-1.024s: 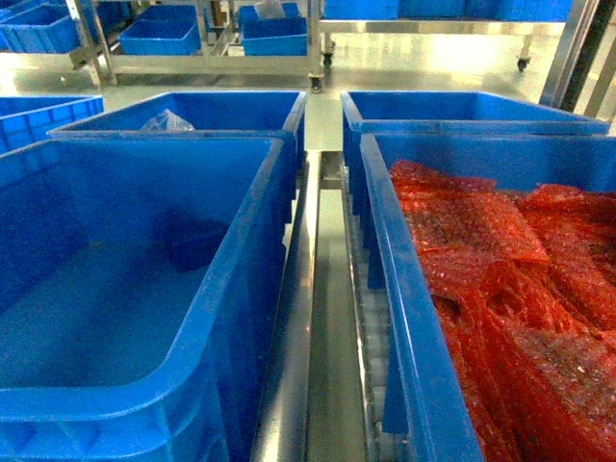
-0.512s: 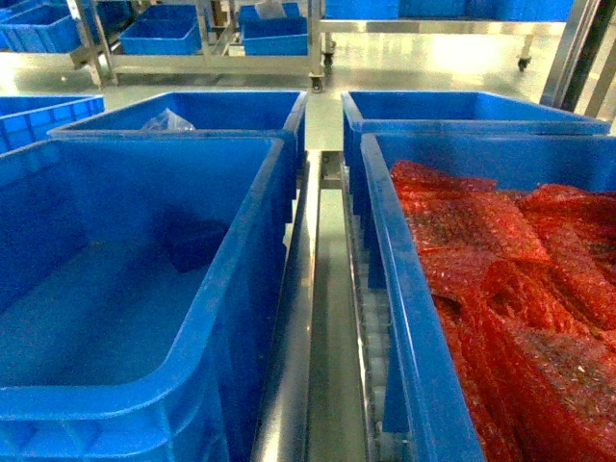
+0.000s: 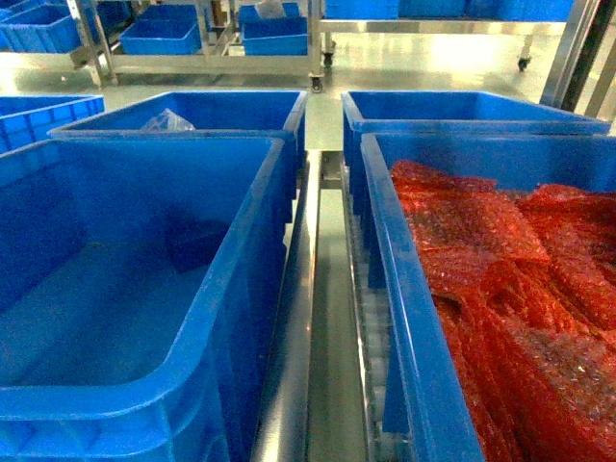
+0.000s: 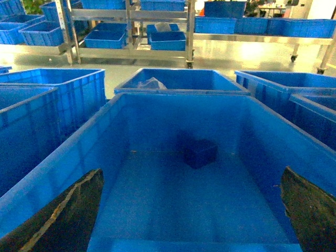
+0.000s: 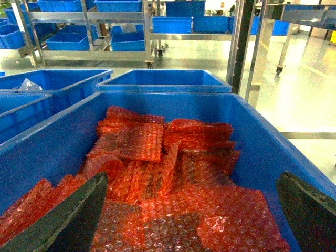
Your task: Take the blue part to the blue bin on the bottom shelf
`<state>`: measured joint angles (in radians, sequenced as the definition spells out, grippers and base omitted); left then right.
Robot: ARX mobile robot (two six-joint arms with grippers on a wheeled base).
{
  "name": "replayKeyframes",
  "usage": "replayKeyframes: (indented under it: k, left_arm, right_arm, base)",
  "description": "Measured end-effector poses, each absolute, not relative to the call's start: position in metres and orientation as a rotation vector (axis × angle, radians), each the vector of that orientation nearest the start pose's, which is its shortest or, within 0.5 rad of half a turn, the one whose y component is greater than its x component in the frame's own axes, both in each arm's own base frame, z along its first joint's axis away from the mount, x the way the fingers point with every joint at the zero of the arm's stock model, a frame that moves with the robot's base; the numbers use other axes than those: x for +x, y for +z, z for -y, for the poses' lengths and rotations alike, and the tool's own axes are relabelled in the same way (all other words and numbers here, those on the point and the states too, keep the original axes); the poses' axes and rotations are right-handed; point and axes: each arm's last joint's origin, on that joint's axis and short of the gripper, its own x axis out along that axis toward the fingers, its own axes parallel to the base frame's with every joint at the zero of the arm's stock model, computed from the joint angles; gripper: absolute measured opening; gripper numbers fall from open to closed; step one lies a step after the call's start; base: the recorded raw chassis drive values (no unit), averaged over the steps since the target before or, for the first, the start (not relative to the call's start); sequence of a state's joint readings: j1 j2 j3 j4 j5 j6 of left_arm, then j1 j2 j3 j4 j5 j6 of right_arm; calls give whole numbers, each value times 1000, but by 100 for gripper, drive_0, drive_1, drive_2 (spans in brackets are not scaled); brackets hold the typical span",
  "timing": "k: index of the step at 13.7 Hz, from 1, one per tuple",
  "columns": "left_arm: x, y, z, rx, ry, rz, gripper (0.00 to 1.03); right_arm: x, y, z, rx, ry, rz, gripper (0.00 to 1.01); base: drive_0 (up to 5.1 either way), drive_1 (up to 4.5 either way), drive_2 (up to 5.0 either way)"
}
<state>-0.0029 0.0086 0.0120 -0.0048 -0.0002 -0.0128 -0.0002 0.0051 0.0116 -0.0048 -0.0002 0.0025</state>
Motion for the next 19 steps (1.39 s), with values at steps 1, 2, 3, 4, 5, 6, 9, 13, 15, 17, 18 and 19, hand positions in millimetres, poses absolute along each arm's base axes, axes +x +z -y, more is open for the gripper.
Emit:
replayKeyframes:
  k: [1, 2, 3, 4, 5, 6, 9, 13, 15, 17, 18, 19]
  left_arm:
    - [98, 166, 0, -13, -3, -1, 98]
    - [98, 166, 0, -13, -3, -1, 98]
    - [98, 166, 0, -13, -3, -1, 98]
    - [98, 166, 0, -13, -3, -1, 98]
    - [98, 166, 0, -13, -3, -1, 98]
    - [98, 166, 0, -13, -3, -1, 98]
    - [98, 166, 0, -13, -3, -1, 98]
    - [98, 166, 0, -13, -3, -1, 98]
    - [98, 166, 0, -13, -3, -1, 98]
    - [98, 166, 0, -13, -3, -1, 98]
    - [98, 166, 0, -13, -3, -1, 98]
    - [98, 166, 0, -13, -3, -1, 98]
  right_arm:
    - [97, 167, 0, 2, 0, 2, 98]
    - [97, 167, 0, 2, 0, 2, 98]
    - [97, 167, 0, 2, 0, 2, 98]
    - [97, 167, 0, 2, 0, 2, 98]
    - [97, 167, 0, 2, 0, 2, 98]
    - [97, 167, 0, 2, 0, 2, 98]
    - [97, 167, 0, 2, 0, 2, 98]
    - [97, 167, 0, 2, 0, 2, 98]
    - [97, 167, 0, 2, 0, 2, 98]
    - [97, 167, 0, 2, 0, 2, 98]
    - [97, 167, 0, 3, 0, 2, 98]
    - [97, 167, 0, 3, 0, 2, 98]
  base:
    - [0, 0, 0]
    - [0, 0, 0]
    - [0, 0, 0]
    - [0, 0, 0]
    - [0, 0, 0]
    - [0, 0, 0]
    - [0, 0, 0]
    - [0, 0, 0]
    - [0, 0, 0]
    - [0, 0, 0]
    - [0, 0, 0]
    - [0, 0, 0]
